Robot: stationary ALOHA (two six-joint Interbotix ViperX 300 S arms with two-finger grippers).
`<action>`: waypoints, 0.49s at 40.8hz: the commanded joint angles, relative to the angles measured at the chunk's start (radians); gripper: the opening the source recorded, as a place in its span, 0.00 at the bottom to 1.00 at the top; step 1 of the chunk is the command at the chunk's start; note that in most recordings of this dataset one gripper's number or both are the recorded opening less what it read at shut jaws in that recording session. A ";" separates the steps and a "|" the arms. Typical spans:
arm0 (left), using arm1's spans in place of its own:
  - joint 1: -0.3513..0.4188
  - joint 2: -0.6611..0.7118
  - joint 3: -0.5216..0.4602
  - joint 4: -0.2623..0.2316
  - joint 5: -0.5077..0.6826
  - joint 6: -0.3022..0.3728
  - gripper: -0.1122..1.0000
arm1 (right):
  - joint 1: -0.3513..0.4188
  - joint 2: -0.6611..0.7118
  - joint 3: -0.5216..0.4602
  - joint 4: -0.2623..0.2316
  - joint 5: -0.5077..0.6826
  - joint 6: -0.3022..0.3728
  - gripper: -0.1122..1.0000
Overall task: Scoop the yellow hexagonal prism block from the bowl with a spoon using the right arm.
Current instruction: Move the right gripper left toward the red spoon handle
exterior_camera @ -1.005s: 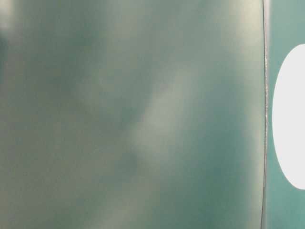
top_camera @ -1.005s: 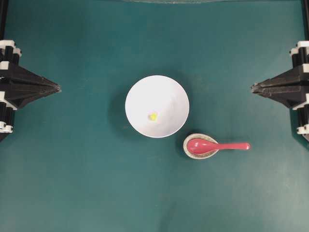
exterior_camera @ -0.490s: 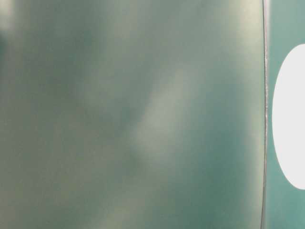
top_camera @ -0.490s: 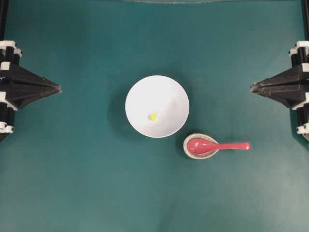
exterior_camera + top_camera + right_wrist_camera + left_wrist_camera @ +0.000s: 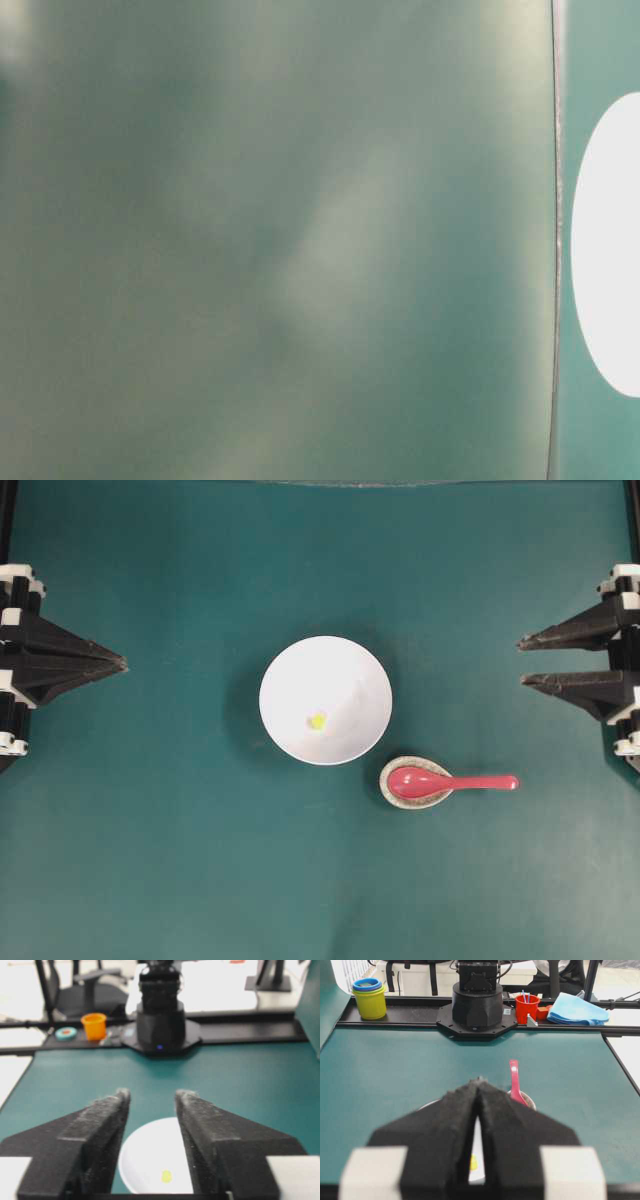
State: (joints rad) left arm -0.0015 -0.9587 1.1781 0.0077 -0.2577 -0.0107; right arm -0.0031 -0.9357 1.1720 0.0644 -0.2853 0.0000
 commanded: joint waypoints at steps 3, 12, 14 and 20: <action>0.002 0.008 -0.026 0.003 -0.003 -0.002 0.10 | -0.002 0.014 -0.028 0.006 0.017 0.003 0.58; 0.002 0.000 -0.028 0.003 0.035 -0.003 0.10 | 0.011 0.064 -0.011 0.028 0.015 0.003 0.58; 0.002 -0.002 -0.028 0.003 0.043 -0.003 0.10 | 0.025 0.083 0.002 0.028 0.003 0.003 0.58; 0.002 -0.008 -0.028 0.003 0.049 -0.003 0.10 | 0.077 0.160 0.048 0.040 -0.104 0.003 0.58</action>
State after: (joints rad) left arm -0.0015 -0.9664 1.1781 0.0077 -0.2056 -0.0123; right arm 0.0506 -0.8099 1.2149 0.0936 -0.3267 0.0000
